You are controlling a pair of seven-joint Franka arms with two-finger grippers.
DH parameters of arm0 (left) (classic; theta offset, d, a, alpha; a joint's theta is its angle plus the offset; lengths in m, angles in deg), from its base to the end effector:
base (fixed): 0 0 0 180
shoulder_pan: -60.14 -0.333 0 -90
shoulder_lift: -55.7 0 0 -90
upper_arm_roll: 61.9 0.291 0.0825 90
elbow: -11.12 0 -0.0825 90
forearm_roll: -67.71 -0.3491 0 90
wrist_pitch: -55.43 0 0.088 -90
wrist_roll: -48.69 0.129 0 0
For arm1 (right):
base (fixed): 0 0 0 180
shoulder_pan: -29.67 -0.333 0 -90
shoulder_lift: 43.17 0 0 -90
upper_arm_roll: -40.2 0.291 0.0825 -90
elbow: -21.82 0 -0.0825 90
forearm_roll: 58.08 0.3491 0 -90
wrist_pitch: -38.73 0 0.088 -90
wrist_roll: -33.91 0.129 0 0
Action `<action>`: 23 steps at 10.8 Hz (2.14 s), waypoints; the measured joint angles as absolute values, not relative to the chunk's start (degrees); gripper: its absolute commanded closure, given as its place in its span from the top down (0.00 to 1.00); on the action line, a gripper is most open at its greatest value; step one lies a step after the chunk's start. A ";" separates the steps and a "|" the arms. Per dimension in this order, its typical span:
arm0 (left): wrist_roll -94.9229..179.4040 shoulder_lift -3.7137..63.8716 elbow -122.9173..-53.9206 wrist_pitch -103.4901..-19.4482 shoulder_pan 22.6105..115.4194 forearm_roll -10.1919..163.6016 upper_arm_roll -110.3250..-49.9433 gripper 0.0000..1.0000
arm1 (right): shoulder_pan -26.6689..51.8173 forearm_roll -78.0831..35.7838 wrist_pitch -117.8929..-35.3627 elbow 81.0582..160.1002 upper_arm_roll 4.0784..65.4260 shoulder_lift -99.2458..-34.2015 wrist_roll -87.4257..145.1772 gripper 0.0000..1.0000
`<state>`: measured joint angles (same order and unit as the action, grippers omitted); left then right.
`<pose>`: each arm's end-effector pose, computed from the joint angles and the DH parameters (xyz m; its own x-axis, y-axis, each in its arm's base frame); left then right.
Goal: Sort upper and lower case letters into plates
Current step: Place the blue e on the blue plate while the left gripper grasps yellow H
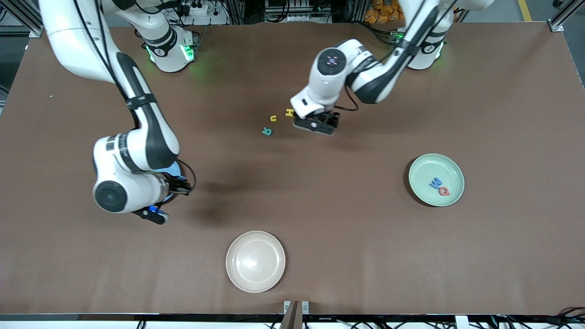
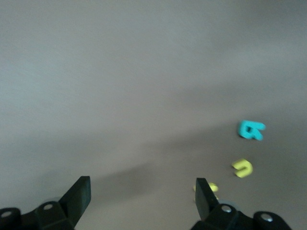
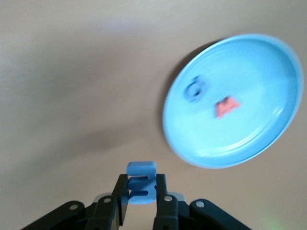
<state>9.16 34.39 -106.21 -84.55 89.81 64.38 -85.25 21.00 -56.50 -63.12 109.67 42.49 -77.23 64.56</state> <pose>0.3453 -0.4519 0.2563 0.9683 -0.2487 -0.0231 -0.2445 -0.9626 0.1166 0.5986 0.1163 0.2624 0.8802 -0.3520 -0.3182 -0.3253 -0.9359 0.1354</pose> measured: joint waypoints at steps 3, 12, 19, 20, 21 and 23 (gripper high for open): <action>2.34 28.99 -104.48 -86.90 96.02 61.94 -84.96 0.82 | 24.68 -57.08 -75.36 122.91 42.16 -72.56 54.17 0.00; -11.98 20.63 -99.27 -86.92 102.28 51.21 -83.05 0.66 | 28.32 -57.19 -86.96 135.93 42.01 -67.98 45.75 1.00; -14.20 19.49 -99.94 -86.91 102.90 51.19 -82.98 0.15 | 27.20 -57.19 -86.79 136.16 43.49 -67.03 45.73 1.00; -14.22 19.59 -99.83 -86.90 103.03 51.19 -82.99 0.00 | 27.08 -57.19 -86.66 136.35 44.03 -67.03 45.73 1.00; -14.57 19.62 -99.82 -86.87 103.05 51.19 -82.97 0.00 | 26.88 -57.19 -86.31 136.41 44.79 -67.03 45.84 1.00; -17.25 20.02 -99.34 -86.93 102.91 51.11 -82.42 0.00 | 26.58 -57.19 -85.78 136.41 46.29 -66.96 46.03 1.00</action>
